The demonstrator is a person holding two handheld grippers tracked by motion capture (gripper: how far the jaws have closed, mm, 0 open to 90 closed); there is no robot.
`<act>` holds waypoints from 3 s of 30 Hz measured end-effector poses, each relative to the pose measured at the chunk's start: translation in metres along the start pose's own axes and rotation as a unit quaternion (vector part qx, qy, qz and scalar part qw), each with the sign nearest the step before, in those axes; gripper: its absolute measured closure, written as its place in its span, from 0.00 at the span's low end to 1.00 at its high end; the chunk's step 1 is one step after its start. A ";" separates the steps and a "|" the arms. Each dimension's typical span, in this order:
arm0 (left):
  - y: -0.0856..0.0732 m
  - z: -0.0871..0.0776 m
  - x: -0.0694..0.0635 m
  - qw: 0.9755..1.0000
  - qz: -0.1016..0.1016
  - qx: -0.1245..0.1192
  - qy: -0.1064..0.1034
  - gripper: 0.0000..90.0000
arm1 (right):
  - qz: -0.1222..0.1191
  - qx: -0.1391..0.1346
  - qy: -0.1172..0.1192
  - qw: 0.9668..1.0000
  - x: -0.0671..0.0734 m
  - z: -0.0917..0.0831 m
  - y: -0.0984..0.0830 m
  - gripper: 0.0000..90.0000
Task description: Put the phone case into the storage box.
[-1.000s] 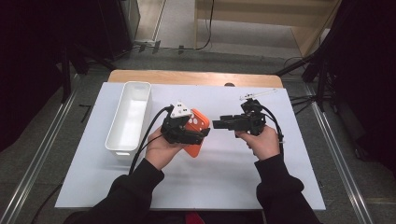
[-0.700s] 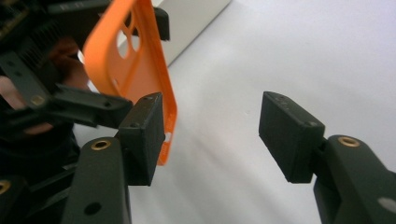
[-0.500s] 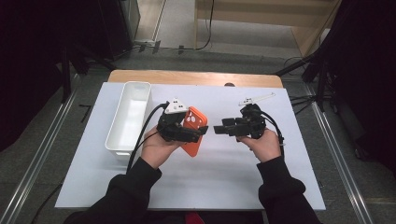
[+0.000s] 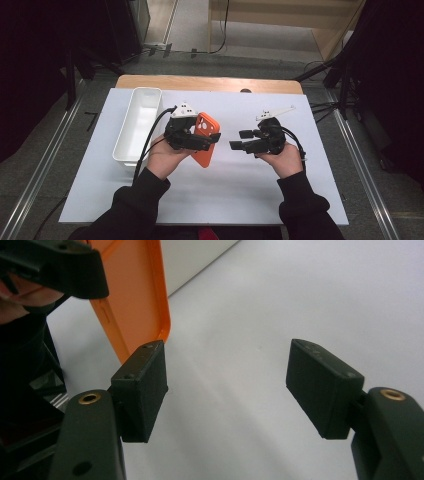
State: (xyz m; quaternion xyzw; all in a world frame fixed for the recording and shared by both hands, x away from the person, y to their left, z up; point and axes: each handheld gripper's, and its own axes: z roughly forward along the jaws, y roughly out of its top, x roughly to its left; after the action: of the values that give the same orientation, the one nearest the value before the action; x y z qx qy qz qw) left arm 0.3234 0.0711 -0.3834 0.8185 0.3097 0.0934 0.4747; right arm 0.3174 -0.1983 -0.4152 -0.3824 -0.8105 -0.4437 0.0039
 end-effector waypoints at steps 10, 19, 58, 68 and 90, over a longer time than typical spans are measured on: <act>0.000 -0.001 0.002 1.000 -0.001 0.001 -0.001 0.17 | -0.010 0.001 0.006 1.000 0.006 -0.003 -0.012 0.35; 0.000 -0.001 0.003 1.000 -0.003 0.003 -0.001 0.17 | -0.017 0.001 0.011 1.000 0.016 -0.011 -0.026 0.35; 0.003 -0.008 0.013 1.000 -0.011 0.010 -0.010 0.17 | -0.029 0.011 -0.005 1.000 0.011 -0.006 -0.100 0.30; 0.006 -0.016 0.020 1.000 -0.013 0.010 -0.007 0.17 | -0.022 0.009 -0.007 1.000 0.006 -0.006 -0.112 0.30; 0.019 -0.041 0.043 1.000 -0.023 0.003 0.007 0.17 | -0.022 0.010 -0.007 1.000 0.005 -0.004 -0.114 0.30</act>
State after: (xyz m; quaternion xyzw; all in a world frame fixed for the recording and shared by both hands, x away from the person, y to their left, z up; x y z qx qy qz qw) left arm 0.3468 0.1191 -0.3519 0.8121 0.3317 0.0874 0.4721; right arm 0.2418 -0.2341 -0.4929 -0.3675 -0.8234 -0.4324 -0.0082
